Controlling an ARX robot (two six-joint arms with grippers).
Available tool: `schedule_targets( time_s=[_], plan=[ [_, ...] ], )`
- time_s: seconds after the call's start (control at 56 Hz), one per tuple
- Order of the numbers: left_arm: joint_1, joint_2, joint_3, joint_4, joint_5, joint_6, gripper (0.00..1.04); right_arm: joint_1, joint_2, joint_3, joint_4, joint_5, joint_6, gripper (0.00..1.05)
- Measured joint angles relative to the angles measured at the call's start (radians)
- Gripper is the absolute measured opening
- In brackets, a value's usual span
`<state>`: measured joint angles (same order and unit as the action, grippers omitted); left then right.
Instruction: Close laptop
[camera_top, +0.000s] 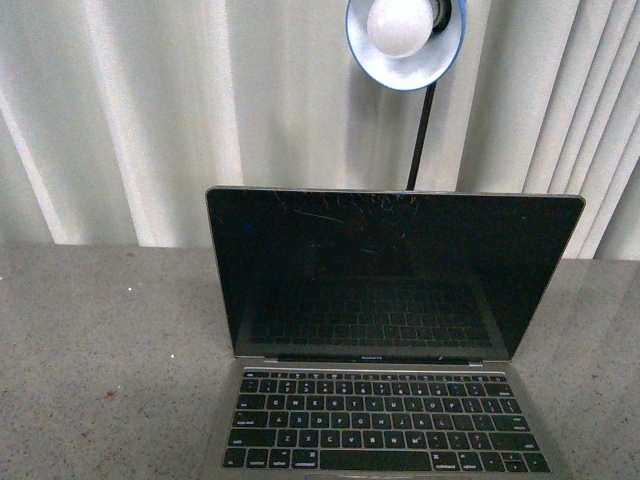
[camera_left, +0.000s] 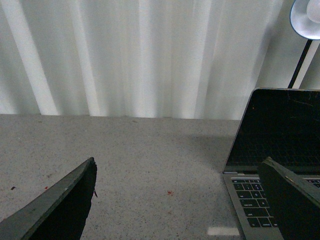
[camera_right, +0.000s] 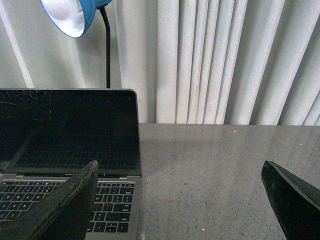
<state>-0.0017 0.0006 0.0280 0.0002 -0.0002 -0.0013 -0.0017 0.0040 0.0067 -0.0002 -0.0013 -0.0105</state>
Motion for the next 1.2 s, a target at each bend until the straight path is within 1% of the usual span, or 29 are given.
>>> schedule_targets(
  time_s=[1.196],
  plan=[
    [0.000, 0.000, 0.000, 0.000, 0.000, 0.000, 0.98, 0.000, 0.000, 0.000, 0.000, 0.000, 0.000, 0.97]
  ],
)
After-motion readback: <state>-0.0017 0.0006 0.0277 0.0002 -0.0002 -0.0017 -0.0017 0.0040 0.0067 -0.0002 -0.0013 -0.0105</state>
